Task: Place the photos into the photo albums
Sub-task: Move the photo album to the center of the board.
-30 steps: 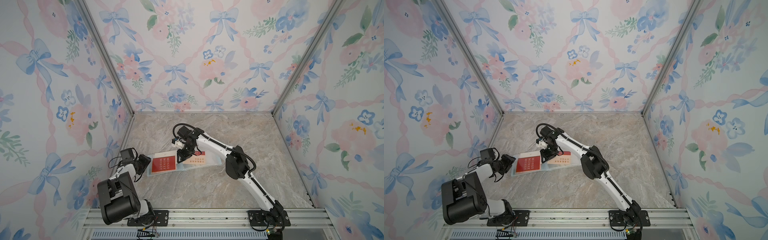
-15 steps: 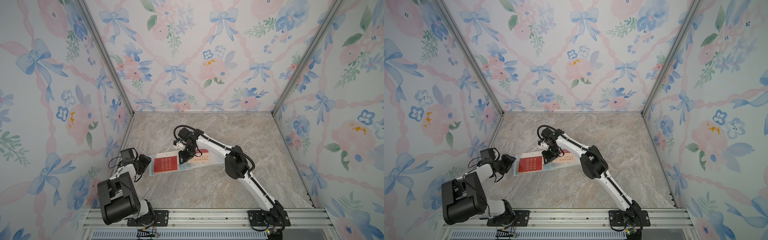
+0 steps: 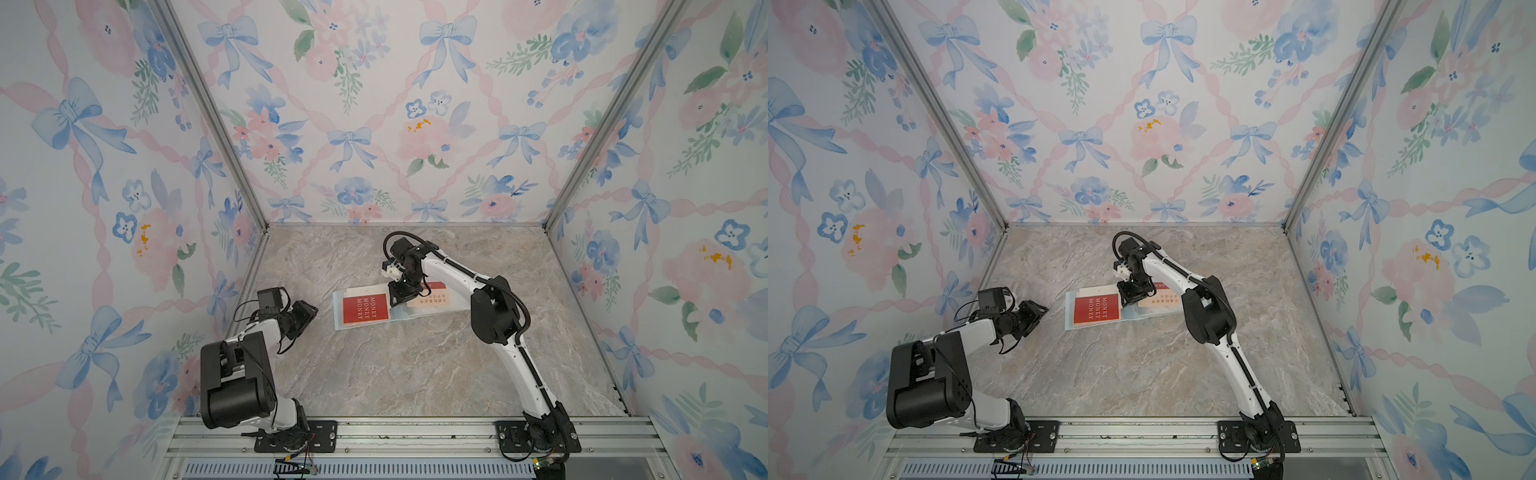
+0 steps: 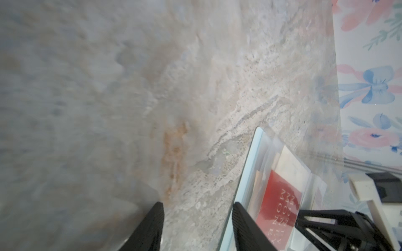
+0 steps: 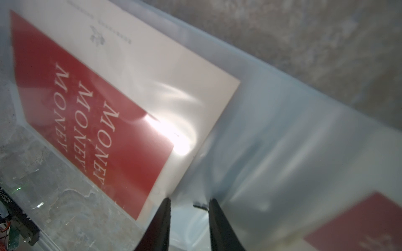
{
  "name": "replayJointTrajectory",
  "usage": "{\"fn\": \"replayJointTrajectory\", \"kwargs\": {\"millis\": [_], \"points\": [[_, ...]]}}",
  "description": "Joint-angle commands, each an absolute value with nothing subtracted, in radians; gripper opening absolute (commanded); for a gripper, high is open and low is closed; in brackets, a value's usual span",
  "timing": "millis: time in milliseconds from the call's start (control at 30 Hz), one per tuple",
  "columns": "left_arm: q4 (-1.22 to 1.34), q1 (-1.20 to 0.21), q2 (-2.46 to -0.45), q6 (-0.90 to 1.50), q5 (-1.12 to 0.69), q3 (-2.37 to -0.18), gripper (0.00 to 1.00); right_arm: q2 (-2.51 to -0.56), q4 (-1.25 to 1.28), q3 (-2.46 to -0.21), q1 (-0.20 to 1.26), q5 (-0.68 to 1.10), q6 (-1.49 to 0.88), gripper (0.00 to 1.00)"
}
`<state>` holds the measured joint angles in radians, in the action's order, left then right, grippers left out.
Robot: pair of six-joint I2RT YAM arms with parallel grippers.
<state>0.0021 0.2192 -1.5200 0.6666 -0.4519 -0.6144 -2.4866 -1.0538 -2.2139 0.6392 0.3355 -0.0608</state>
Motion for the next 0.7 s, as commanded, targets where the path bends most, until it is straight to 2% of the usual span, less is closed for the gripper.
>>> {"fn": "replayJointTrajectory", "kwargs": {"millis": [0, 233, 433, 567, 667], "points": [[-0.103, 0.147, -1.611, 0.65, -0.444, -0.603, 0.55, -2.426, -1.04, -2.182, 0.632, 0.372, -0.056, 0.31], [-0.073, 0.1, -1.668, 0.658, -0.464, -0.63, 0.55, -2.301, -0.912, -2.073, 0.601, 0.51, -0.102, 0.32], [-0.054, 0.075, -1.724, 0.657, -0.5, -0.637, 0.55, -2.144, -0.733, -1.879, 0.501, 0.601, -0.195, 0.33], [-0.039, 0.065, -1.739, 0.664, -0.512, -0.635, 0.55, -2.096, -0.735, -1.814, 0.487, 0.61, -0.186, 0.38], [-0.031, 0.061, -1.743, 0.666, -0.52, -0.637, 0.55, -2.031, -0.545, -1.643, 0.524, 0.652, -0.315, 0.47]]}}
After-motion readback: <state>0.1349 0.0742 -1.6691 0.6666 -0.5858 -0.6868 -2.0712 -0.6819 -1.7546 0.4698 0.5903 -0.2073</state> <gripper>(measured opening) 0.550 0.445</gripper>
